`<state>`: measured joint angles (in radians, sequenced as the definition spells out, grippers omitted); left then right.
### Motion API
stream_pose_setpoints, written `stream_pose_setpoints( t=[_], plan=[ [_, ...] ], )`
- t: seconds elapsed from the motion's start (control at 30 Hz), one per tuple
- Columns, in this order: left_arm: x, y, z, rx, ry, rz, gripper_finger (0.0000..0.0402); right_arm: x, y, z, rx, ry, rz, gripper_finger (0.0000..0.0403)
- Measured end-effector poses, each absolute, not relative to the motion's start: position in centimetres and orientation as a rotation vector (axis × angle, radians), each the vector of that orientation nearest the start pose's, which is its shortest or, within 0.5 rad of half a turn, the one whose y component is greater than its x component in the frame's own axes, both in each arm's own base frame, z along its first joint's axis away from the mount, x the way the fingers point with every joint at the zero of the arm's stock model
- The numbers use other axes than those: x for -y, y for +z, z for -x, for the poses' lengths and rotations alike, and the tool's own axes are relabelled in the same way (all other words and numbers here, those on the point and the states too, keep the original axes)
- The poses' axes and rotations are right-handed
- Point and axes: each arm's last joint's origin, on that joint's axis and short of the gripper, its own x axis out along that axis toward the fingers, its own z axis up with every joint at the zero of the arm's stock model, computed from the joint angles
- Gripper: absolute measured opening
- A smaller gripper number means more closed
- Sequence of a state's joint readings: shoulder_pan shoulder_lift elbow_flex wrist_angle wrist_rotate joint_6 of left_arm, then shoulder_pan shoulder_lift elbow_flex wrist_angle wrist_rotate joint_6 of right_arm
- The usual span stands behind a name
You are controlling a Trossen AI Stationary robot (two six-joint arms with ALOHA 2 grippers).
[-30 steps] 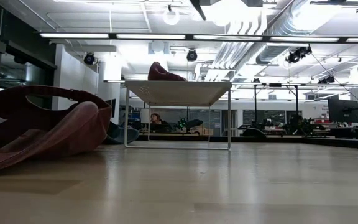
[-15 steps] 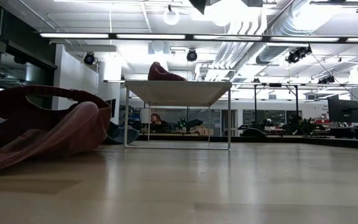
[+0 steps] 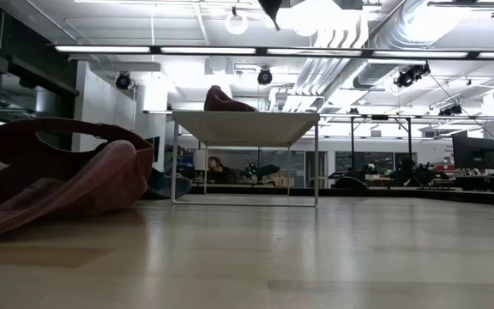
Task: Pick & Place hat
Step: Put the bottom blue cap on the shelf
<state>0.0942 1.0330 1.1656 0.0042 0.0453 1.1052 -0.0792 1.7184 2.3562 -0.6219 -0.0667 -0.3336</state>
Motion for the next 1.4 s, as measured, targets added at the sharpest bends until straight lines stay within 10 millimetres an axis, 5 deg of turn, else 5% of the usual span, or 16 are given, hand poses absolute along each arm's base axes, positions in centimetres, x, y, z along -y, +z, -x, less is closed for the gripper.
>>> stream_pose_setpoints(
  t=[0.67, 1.4],
  plan=[
    [-1.9, 43.1, -23.2, 0.081, 0.171, -1.211, 0.0226, 2.2, 56.1, -31.6, 0.023, 0.001, 0.334, 0.0],
    [-2.0, 42.9, -23.4, 0.065, 0.176, -1.209, 0.007, 2.2, 56.1, -31.6, 0.021, 0.001, 0.333, 0.0]
  ],
)
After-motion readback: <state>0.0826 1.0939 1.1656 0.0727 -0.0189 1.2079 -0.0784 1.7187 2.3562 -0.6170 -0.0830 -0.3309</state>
